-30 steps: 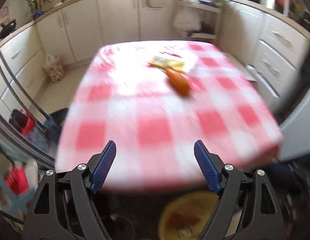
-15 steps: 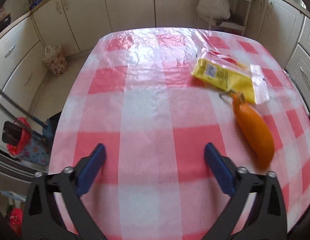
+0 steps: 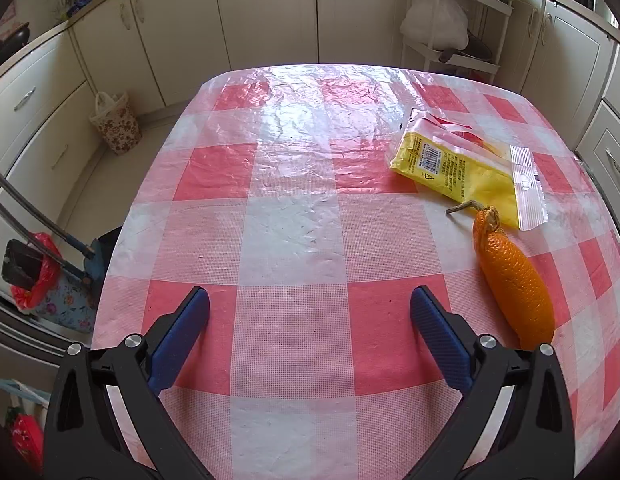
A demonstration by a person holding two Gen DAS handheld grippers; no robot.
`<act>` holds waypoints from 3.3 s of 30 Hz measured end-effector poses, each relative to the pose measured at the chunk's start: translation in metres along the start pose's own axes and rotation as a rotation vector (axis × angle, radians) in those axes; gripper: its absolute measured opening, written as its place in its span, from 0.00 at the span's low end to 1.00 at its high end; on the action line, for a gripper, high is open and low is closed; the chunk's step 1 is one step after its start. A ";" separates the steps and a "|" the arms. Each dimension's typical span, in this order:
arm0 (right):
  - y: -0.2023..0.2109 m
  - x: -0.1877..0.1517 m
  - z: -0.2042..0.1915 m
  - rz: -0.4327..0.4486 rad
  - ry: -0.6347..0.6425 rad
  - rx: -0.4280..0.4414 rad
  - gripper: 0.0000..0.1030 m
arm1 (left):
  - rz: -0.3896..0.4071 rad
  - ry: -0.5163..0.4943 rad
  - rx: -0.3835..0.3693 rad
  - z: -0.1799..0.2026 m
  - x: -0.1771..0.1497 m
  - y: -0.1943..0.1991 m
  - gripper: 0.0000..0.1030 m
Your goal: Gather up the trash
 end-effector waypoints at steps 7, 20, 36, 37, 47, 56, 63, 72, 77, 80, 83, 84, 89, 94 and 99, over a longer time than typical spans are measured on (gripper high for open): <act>0.002 0.008 -0.022 0.054 0.101 -0.041 0.84 | 0.000 0.000 0.000 0.001 0.002 -0.001 0.94; -0.003 0.005 -0.015 0.037 0.112 -0.095 0.86 | 0.000 0.000 0.000 0.000 0.000 0.000 0.94; 0.004 0.015 -0.007 0.058 0.052 -0.115 0.88 | 0.000 0.001 0.001 0.000 0.000 0.000 0.94; 0.004 0.016 -0.006 0.060 0.048 -0.120 0.88 | 0.000 0.001 0.001 0.001 0.001 0.000 0.94; -0.007 0.020 -0.003 0.038 0.033 -0.168 0.89 | 0.000 0.002 0.002 0.000 0.000 0.000 0.94; -0.013 0.022 -0.009 0.016 0.074 -0.086 0.89 | 0.000 0.002 0.002 0.000 0.000 0.000 0.94; -0.042 0.059 -0.005 -0.013 0.148 -0.007 0.89 | 0.000 0.002 0.001 0.001 0.001 0.000 0.94; -0.099 0.096 0.000 -0.078 0.107 0.061 0.83 | 0.000 0.002 0.001 0.001 0.001 0.000 0.94; -0.110 0.097 0.020 -0.072 0.015 0.075 0.82 | 0.000 0.003 0.002 0.001 0.001 0.000 0.94; -0.115 0.100 0.021 -0.070 -0.004 0.093 0.82 | 0.000 0.003 0.002 0.001 0.001 0.000 0.94; -0.119 0.102 0.014 -0.065 0.013 0.105 0.82 | 0.000 0.004 0.000 0.001 0.001 0.000 0.94; -0.121 0.104 0.012 -0.063 0.019 0.104 0.81 | 0.000 0.004 -0.005 0.001 0.002 0.000 0.94; -0.133 0.108 0.007 -0.077 0.023 0.110 0.77 | 0.004 0.020 0.010 -0.005 0.003 -0.003 0.94; -0.148 0.108 0.001 -0.143 0.030 0.128 0.73 | 0.098 0.102 -0.017 -0.021 0.006 0.014 0.94; -0.158 0.101 -0.005 -0.224 0.086 0.119 0.30 | 0.133 0.073 -0.085 -0.005 0.029 0.026 0.94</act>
Point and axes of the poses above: each gripper's, at about its wrist camera, not at the fingertips, and y roughly against the way its jaws point, z to its right, x to its top, the point moved 4 cm from there along -y, roughly the way its jaws point, and after that the axes turned 5 degrees about -x, right-handed, at the moved point
